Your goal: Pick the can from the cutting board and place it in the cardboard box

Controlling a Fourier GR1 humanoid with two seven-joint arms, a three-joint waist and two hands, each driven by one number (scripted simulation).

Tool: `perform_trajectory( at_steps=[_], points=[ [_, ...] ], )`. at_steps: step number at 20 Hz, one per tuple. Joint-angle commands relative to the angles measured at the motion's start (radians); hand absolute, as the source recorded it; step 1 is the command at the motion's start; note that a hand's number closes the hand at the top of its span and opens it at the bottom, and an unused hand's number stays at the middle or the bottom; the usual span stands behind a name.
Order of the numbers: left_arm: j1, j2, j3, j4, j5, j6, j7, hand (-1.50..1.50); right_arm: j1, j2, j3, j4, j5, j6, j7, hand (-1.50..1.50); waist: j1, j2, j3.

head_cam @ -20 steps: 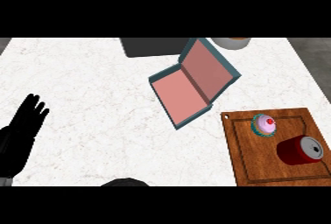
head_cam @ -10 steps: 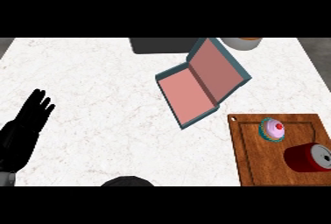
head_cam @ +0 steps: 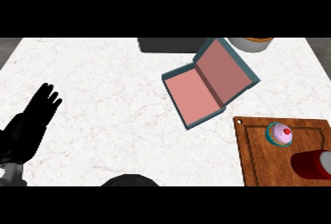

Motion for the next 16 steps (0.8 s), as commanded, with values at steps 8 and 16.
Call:
perform_trajectory(
  at_steps=[8, 16],
  points=[
    [-0.012, 0.003, 0.07, 0.001, 0.002, -0.049, 0.074, 0.0, -0.201, 0.066, 0.114, 0.01, -0.035, 0.143, 0.252, -1.5, -0.004, -0.006, 0.003],
    [0.03, -0.054, 0.079, 0.025, -0.055, -0.094, 0.013, 0.0, -0.233, 0.155, 0.091, 0.049, 0.01, 0.249, 0.239, -1.5, -0.012, -0.007, 0.003]
  ],
)
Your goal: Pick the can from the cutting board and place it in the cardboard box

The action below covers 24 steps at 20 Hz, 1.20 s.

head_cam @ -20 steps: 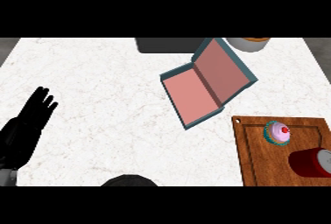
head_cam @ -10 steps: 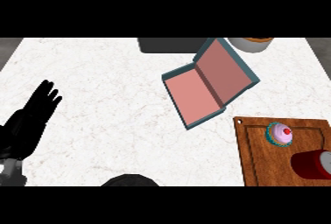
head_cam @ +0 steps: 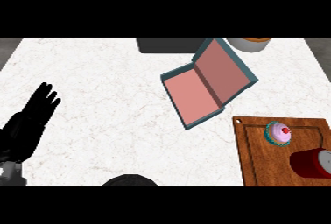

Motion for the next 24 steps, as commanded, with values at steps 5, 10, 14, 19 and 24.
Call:
perform_trajectory(
  at_steps=[5, 10, 14, 19, 24],
  points=[
    [-0.024, -0.053, 0.004, -0.045, -0.058, 0.025, 0.06, 0.0, -0.142, 0.134, 0.095, 0.082, 0.146, 0.075, 0.02, -1.5, 0.005, 0.001, 0.0],
    [0.04, -0.036, 0.071, -0.081, -0.03, -0.051, 0.059, 0.0, -0.103, 0.199, 0.061, 0.051, 0.216, 0.133, -0.009, -1.5, -0.002, -0.001, 0.0],
    [0.031, -0.045, 0.08, -0.041, -0.031, -0.081, 0.039, 0.0, -0.19, 0.194, 0.151, 0.053, 0.259, 0.154, 0.125, -1.5, 0.007, 0.001, -0.001],
    [0.029, -0.062, 0.077, -0.067, -0.077, -0.067, 0.055, 0.0, -0.28, 0.238, 0.17, 0.138, 0.272, 0.189, 0.144, -1.5, 0.011, 0.001, 0.0],
    [-0.008, -0.067, 0.125, 0.018, -0.067, -0.101, 0.034, 0.0, -0.183, 0.252, 0.12, 0.141, 0.273, 0.232, 0.077, -1.5, -0.006, 0.0, 0.0]
  ],
)
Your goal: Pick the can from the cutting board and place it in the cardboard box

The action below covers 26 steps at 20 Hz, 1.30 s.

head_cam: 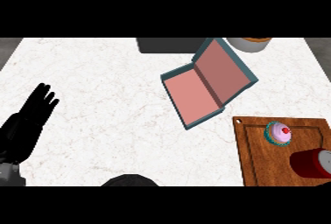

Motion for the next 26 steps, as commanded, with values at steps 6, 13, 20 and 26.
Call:
perform_trajectory(
  at_steps=[6, 13, 20, 26],
  points=[
    [-0.013, -0.018, 0.035, -0.01, -0.008, -0.016, 0.031, 0.0, -0.015, 0.058, 0.028, 0.006, 0.056, 0.078, 0.113, -1.5, -0.001, -0.001, 0.0],
    [0.026, -0.022, 0.055, 0.006, -0.021, -0.076, -0.016, 0.0, -0.088, 0.083, 0.023, 0.089, 0.052, 0.127, 0.118, -1.5, 0.004, 0.0, 0.0],
    [-0.026, -0.075, 0.038, 0.06, -0.083, -0.046, -0.026, 0.0, 0.015, 0.121, 0.008, 0.136, 0.121, 0.131, -0.022, -1.5, -0.006, -0.001, 0.0],
    [0.009, -0.044, 0.092, -0.061, -0.048, -0.064, 0.085, 0.0, -0.069, 0.194, -0.01, 0.192, 0.151, 0.16, 0.007, -1.5, 0.002, -0.001, 0.0]
  ],
)
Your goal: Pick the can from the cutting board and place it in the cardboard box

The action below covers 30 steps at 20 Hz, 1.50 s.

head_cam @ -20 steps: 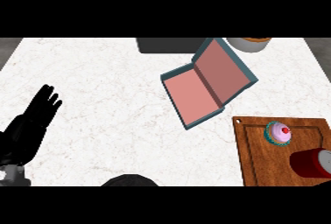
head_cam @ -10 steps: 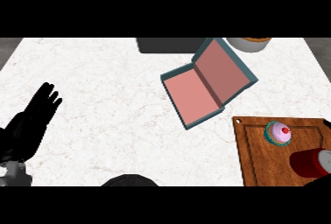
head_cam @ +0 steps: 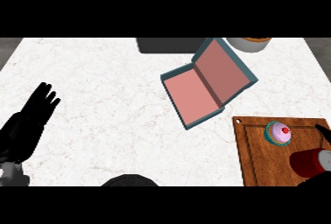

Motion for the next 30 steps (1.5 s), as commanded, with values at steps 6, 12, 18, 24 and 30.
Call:
perform_trajectory(
  at_steps=[6, 12, 18, 24, 30],
  points=[
    [0.035, -0.031, 0.032, -0.005, -0.025, -0.045, -0.034, 0.0, 0.001, 0.059, -0.047, 0.099, 0.098, 0.063, -0.061, -1.5, 0.0, 0.0, 0.0],
    [-0.007, -0.038, 0.043, -0.012, -0.014, -0.052, 0.019, 0.0, -0.008, 0.122, 0.0, 0.102, 0.238, -0.001, -0.164, 1.5, -0.001, 0.0, 0.0],
    [-0.051, -0.078, 0.015, -0.011, -0.082, -0.008, 0.051, 0.0, -0.058, 0.093, -0.104, 0.079, 0.198, 0.127, -0.18, 1.5, -0.002, 0.0, 0.0],
    [-0.024, -0.074, -0.012, 0.001, -0.042, -0.11, -0.003, 0.0, -0.295, 0.333, 0.275, 0.071, 0.382, 0.078, -0.017, 1.5, 0.132, 0.022, -0.004],
    [-0.077, -0.084, -0.054, 0.0, -0.06, -0.108, 0.023, 0.0, -0.583, 0.554, 0.441, 0.297, 0.537, 0.062, 0.094, 1.5, 0.177, 0.028, -0.006]
  ],
)
